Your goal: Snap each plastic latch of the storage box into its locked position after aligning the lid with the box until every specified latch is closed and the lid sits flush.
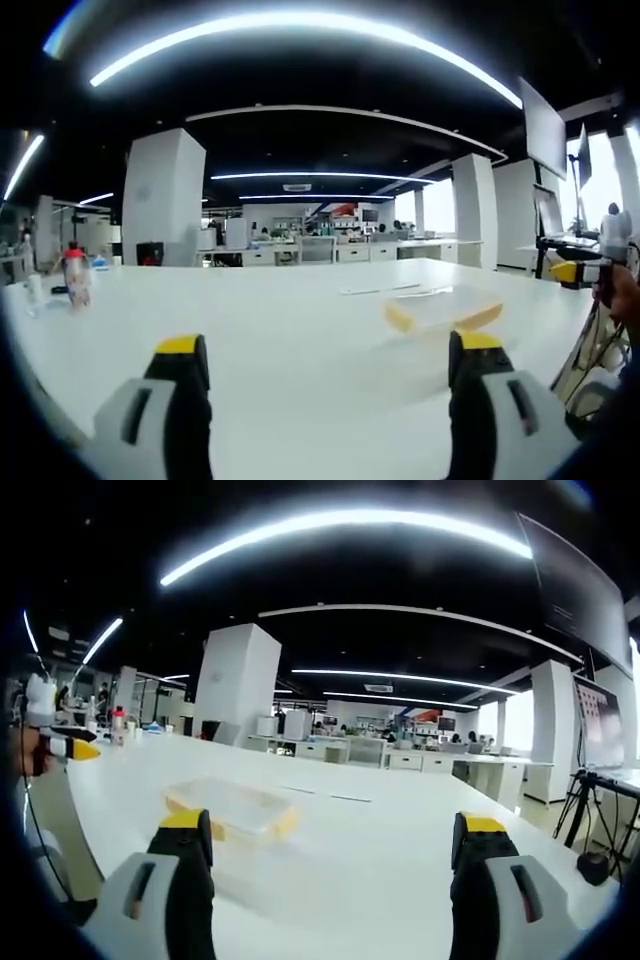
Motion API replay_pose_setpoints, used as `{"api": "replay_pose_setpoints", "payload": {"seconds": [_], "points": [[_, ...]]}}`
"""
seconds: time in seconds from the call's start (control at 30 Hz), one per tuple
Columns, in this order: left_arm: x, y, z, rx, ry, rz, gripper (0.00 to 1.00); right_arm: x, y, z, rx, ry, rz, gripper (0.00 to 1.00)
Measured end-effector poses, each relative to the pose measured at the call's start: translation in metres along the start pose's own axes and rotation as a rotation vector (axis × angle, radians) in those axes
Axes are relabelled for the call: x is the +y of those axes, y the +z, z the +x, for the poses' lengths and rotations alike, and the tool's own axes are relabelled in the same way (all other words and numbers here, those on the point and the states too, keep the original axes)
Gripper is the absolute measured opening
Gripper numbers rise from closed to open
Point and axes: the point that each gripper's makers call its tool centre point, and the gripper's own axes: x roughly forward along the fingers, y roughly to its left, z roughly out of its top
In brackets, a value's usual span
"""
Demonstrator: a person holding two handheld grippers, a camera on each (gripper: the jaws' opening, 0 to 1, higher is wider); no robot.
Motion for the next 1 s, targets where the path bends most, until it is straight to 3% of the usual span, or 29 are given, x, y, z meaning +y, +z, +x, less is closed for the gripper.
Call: {"api": "replay_pose_setpoints", "payload": {"seconds": [0.4, 1.0], "points": [[0.003, -0.006, -0.005, 0.015, 0.003, -0.006, 1.00, 0.007, 0.005, -0.005, -0.014, 0.008, -0.004, 1.00], [-0.003, 0.005, -0.007, -0.007, -0.013, 0.000, 0.99, 0.011, 0.006, -0.002, -0.028, 0.020, -0.022, 1.00]]}}
